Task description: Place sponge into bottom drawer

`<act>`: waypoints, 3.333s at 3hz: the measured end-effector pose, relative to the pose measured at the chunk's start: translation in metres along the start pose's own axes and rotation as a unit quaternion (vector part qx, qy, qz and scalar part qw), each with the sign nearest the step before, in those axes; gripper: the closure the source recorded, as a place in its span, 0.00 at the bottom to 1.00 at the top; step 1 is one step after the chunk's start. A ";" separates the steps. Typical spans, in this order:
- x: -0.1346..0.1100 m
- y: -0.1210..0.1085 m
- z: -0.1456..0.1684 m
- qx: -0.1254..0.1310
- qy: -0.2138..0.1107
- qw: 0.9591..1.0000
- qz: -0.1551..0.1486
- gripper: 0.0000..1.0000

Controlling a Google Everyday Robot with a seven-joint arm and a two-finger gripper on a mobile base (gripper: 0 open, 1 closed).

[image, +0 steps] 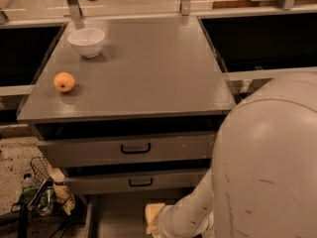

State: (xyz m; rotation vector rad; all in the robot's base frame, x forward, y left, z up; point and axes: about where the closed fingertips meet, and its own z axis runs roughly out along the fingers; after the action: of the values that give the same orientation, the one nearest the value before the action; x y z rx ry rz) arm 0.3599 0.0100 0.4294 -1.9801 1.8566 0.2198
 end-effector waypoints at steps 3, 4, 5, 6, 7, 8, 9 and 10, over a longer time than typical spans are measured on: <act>0.035 0.007 0.070 -0.026 0.032 0.999 0.029 1.00; 0.042 0.004 0.086 -0.018 0.041 0.998 0.036 1.00; 0.051 -0.004 0.111 -0.002 0.057 0.997 0.045 1.00; 0.051 -0.004 0.111 -0.002 0.057 0.997 0.045 1.00; 0.042 -0.010 0.143 -0.020 0.045 0.998 0.036 1.00; 0.042 -0.010 0.143 -0.020 0.045 0.998 0.036 1.00; 0.053 -0.005 0.153 -0.029 0.042 0.998 0.044 1.00; 0.082 0.006 0.175 -0.054 0.026 0.995 0.077 1.00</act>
Offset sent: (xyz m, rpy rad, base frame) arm 0.0110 -0.0076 -0.0817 -0.0636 0.0657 -0.0490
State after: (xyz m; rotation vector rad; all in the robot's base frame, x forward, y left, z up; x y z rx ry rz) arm 0.3906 0.0050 0.2381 -1.9295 2.0743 0.3236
